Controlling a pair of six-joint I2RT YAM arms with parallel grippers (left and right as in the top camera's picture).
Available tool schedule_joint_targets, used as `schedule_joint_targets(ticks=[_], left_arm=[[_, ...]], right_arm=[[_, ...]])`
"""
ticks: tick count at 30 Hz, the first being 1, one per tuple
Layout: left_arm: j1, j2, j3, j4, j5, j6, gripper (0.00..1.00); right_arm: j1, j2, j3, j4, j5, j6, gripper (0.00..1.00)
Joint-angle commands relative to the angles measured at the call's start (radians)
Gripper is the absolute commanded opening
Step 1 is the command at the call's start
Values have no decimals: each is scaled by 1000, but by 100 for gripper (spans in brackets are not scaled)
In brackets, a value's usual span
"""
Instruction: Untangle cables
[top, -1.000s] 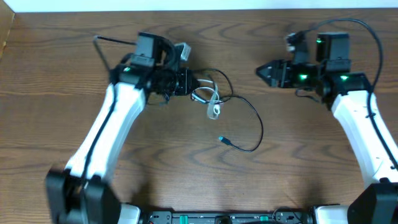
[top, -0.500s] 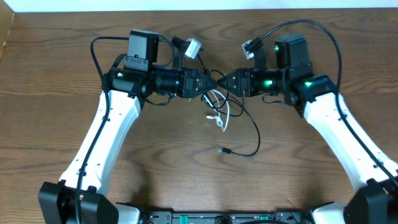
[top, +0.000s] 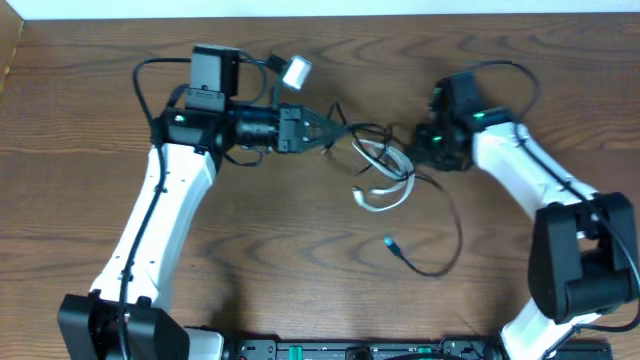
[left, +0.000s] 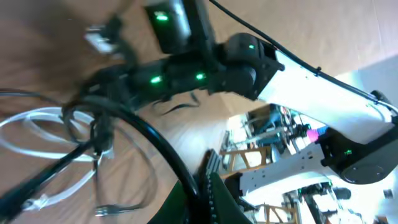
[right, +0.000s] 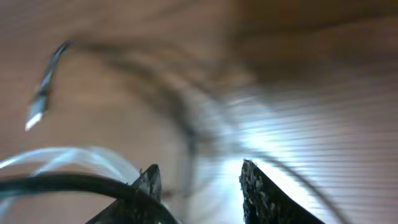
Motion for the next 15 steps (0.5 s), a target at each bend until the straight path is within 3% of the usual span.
schedule_joint_targets(ticks=[1,5,12,13,15], left_arm=[[75,-11,10,3,39,16,7],[158,-15,10,3,34,16,7],[238,-15,10,-83,-220,14,7],[233,-15,10,-90,-225,14,7],[200,-15,10,-92,-225,14,7]], right_arm=[[-107,-3,10,-31,192,-27,37],[-226,-3,10,-48,201,-98,35],[-344,-3,10,-66,185,-156,25],[-353,-3,10,-54,124,-199,25],[-350,-3,10,-14,-135,-366,33]])
